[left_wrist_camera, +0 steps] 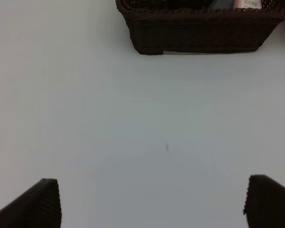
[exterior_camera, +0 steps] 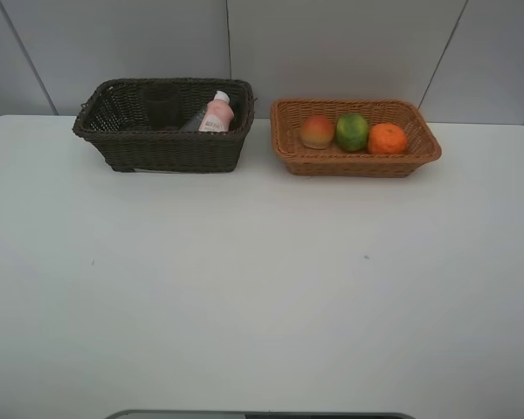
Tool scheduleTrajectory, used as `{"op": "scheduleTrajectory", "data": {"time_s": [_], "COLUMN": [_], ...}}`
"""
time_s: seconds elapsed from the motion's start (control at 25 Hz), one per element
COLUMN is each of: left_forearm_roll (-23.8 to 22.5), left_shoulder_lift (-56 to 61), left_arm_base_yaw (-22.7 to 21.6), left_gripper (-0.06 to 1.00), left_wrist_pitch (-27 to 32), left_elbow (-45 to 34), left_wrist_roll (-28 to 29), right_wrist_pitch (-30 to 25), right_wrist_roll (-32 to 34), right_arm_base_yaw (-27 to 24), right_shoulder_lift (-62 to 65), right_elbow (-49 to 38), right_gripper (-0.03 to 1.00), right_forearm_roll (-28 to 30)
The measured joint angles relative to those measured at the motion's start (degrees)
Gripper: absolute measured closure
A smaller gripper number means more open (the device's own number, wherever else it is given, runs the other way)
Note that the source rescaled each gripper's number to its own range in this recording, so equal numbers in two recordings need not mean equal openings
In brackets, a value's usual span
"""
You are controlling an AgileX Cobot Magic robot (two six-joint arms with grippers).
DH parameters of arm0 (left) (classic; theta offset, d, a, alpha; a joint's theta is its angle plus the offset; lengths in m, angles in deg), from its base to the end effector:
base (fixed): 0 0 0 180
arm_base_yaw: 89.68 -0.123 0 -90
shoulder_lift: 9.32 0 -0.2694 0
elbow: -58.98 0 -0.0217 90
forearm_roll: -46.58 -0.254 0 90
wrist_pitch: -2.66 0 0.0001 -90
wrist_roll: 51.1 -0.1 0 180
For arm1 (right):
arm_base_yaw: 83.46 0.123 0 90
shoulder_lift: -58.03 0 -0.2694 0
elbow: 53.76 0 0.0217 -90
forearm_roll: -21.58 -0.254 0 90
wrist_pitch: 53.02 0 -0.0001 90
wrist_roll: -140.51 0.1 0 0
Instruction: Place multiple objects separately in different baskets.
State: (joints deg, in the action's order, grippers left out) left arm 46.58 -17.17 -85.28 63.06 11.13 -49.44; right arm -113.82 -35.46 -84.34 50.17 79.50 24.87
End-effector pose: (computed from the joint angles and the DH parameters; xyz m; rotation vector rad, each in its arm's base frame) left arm 0.0204 -0.0016 0.2768 0.0485 2.0264 -0.0668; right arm 0.0177 -0.0053 0.2818 0.0899 2.0110 -0.0333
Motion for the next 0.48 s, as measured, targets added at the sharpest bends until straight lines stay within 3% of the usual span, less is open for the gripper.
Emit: {"op": "scheduleTrajectory", "data": {"time_s": [0.48], "left_forearm_roll": [0.0], "left_shoulder_lift": [0.0], "left_arm_base_yaw": [0.0], "left_gripper": [-0.05], "left_wrist_pitch": [0.0], "left_elbow": [0.0], "left_wrist_roll": [-0.02], "right_wrist_pitch": [0.0], "right_wrist_roll": [0.0], "right_arm_base_yaw": [0.0], "right_shoulder_lift": [0.0], "right_elbow": [0.0], "right_gripper": [-0.03], "right_forearm_roll": [0.0]}}
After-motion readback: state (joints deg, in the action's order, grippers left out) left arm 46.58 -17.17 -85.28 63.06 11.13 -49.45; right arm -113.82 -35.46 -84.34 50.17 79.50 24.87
